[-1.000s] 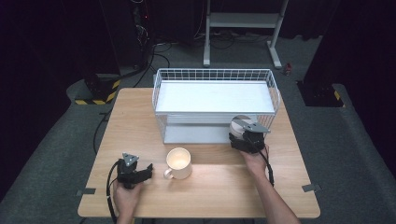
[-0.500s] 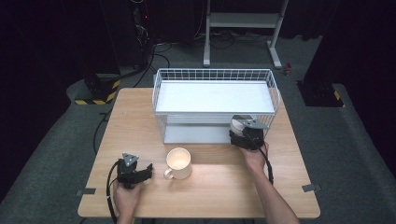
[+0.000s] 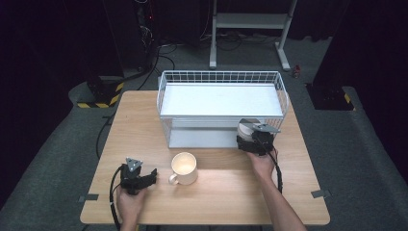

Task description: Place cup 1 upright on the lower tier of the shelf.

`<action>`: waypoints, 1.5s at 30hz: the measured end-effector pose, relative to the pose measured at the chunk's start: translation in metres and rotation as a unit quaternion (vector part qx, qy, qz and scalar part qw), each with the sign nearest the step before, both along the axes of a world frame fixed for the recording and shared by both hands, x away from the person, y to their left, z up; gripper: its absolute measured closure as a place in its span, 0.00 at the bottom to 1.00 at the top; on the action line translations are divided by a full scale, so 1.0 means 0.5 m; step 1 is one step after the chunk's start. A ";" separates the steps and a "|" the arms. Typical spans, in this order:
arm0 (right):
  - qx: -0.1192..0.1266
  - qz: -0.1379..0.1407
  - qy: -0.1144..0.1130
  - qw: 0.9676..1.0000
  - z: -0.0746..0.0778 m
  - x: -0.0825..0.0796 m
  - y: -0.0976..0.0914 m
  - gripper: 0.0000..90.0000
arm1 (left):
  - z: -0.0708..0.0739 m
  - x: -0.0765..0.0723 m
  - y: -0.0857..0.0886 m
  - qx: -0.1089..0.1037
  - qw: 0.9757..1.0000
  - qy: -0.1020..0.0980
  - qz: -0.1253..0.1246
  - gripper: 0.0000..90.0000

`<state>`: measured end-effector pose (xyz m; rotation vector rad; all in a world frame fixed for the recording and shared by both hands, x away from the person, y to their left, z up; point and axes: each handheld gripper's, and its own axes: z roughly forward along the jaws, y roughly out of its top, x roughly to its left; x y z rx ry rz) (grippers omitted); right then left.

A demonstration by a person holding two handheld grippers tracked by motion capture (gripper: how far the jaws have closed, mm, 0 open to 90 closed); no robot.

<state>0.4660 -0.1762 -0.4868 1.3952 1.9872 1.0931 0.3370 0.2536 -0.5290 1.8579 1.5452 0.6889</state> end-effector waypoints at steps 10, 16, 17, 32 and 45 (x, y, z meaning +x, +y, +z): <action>-0.001 0.010 -0.002 1.000 -0.002 -0.018 -0.009 0.14 | 0.000 0.000 0.000 0.000 1.000 0.000 0.000 0.22; -0.010 0.014 -0.003 1.000 -0.001 -0.035 -0.009 0.21 | 0.000 0.000 0.000 0.000 1.000 0.000 0.000 0.22; -0.014 0.013 -0.005 1.000 0.000 -0.040 -0.009 0.21 | 0.000 0.000 0.000 0.000 1.000 0.000 0.000 0.22; -0.024 -0.010 0.012 1.000 -0.016 -0.049 -0.005 0.31 | 0.000 0.001 0.000 0.002 1.000 0.000 0.000 0.22; -0.017 -0.034 0.023 0.999 -0.036 -0.027 0.002 0.49 | 0.000 0.001 0.000 0.003 1.000 0.001 -0.001 0.22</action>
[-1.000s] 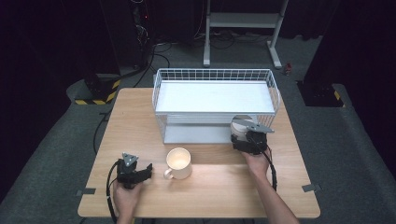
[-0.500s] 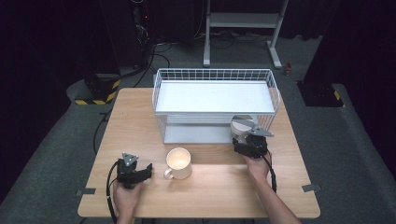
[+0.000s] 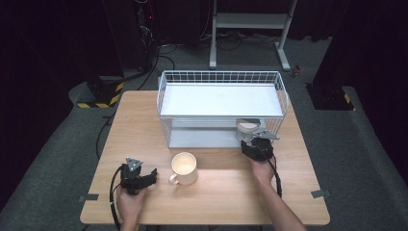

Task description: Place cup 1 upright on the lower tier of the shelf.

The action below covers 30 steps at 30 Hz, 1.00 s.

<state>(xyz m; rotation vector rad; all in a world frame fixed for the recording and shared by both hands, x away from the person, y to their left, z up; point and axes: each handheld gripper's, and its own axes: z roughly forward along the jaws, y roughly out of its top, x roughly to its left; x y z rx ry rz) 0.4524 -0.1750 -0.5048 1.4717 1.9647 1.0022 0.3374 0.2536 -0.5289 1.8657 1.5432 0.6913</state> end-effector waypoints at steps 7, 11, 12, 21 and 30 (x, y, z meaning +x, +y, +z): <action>0.000 -0.015 0.009 1.000 0.002 0.027 0.010 0.55 | 0.000 0.000 0.000 0.000 1.000 0.000 0.000 0.22; 0.006 -0.025 0.015 1.000 0.001 0.031 0.012 0.56 | 0.000 0.000 0.000 -0.001 1.000 -0.001 0.001 0.22; -0.003 -0.021 0.010 1.000 0.001 0.036 0.011 0.57 | 0.000 0.000 0.000 -0.001 1.000 -0.001 0.001 0.22; -0.007 -0.028 0.010 1.000 0.003 0.055 0.013 0.65 | 0.000 0.000 0.000 -0.001 1.000 -0.001 0.001 0.22; -0.005 -0.038 0.013 0.999 -0.010 0.064 0.012 0.70 | 0.000 0.000 0.000 -0.002 1.000 -0.001 0.001 0.22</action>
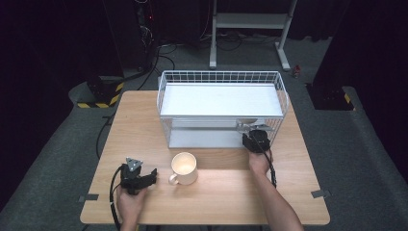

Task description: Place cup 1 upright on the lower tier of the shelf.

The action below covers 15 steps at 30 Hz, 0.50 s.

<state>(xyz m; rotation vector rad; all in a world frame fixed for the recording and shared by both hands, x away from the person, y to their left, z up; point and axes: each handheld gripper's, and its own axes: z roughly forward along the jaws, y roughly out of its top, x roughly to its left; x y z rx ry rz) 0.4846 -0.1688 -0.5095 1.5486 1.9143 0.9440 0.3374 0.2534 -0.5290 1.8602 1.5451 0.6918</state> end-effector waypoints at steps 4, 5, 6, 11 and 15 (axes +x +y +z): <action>0.000 -0.002 -0.004 1.000 -0.002 0.004 -0.002 0.72 | 0.000 0.000 0.000 0.000 1.000 0.000 0.000 0.22; 0.001 -0.002 0.002 1.000 0.001 0.008 -0.002 0.72 | 0.000 0.000 0.000 0.000 1.000 0.000 0.000 0.22; 0.001 -0.002 0.002 1.000 0.001 0.008 -0.002 0.72 | 0.000 0.000 0.000 0.000 1.000 0.000 0.000 0.22; -0.003 -0.001 0.002 1.000 0.003 0.006 -0.001 0.68 | 0.000 0.000 0.000 0.000 1.000 0.000 0.000 0.22; -0.004 0.006 -0.006 1.000 0.007 -0.006 -0.006 0.62 | 0.000 0.000 0.000 0.000 1.000 0.000 0.000 0.22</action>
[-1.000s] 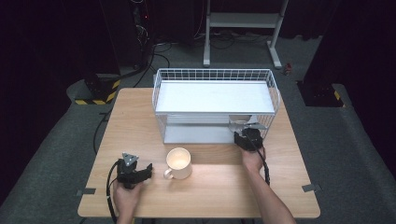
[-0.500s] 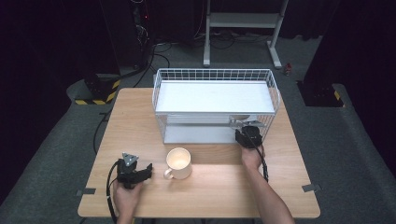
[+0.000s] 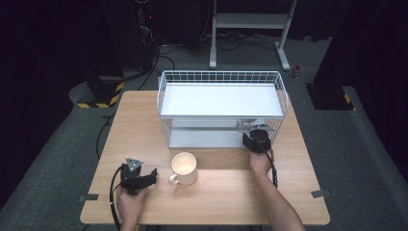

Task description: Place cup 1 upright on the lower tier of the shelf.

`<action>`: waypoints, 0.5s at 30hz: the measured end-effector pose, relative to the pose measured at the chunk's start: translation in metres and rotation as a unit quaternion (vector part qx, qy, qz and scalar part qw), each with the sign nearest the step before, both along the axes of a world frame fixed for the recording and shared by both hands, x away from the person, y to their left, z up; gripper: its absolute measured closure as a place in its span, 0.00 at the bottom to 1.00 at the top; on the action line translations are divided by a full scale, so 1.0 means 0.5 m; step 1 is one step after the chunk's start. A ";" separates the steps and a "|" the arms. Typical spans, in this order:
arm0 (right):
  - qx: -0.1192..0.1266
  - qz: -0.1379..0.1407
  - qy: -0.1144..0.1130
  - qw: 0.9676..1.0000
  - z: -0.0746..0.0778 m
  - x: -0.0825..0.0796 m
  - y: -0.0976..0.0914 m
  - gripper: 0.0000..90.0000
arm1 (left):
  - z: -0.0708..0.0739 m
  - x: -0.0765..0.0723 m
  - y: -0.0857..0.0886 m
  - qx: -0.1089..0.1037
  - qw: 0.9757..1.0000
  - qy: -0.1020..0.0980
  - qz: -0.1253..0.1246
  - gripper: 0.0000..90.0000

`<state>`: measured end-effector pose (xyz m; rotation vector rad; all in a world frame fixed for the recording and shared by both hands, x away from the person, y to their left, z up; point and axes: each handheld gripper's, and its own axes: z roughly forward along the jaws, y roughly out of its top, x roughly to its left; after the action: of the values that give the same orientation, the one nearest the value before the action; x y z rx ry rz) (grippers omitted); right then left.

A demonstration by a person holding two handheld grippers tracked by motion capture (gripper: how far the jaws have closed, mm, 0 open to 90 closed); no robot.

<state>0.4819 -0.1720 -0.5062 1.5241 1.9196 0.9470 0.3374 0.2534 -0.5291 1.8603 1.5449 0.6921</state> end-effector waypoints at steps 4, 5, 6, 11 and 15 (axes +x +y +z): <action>0.006 0.006 -0.002 1.000 0.005 -0.012 -0.011 0.56 | 0.000 0.000 0.000 0.000 1.000 0.000 0.000 0.22; 0.006 0.010 -0.003 1.000 0.006 -0.015 -0.014 0.55 | 0.000 0.000 0.000 0.000 1.000 0.000 0.000 0.22; 0.009 0.013 -0.001 1.000 0.007 -0.017 -0.016 0.54 | 0.000 0.000 0.000 0.000 1.000 0.000 0.000 0.22; 0.025 0.025 -0.001 0.999 0.017 -0.031 -0.022 0.50 | 0.000 0.000 0.000 0.000 1.000 0.000 0.000 0.22; 0.031 0.037 -0.007 0.999 0.023 -0.041 -0.026 0.47 | 0.000 0.000 0.000 0.000 1.000 0.000 0.000 0.22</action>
<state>0.4616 -0.1851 -0.4947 1.4864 1.9662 1.0547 0.3374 0.2534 -0.5291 1.8599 1.5451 0.6919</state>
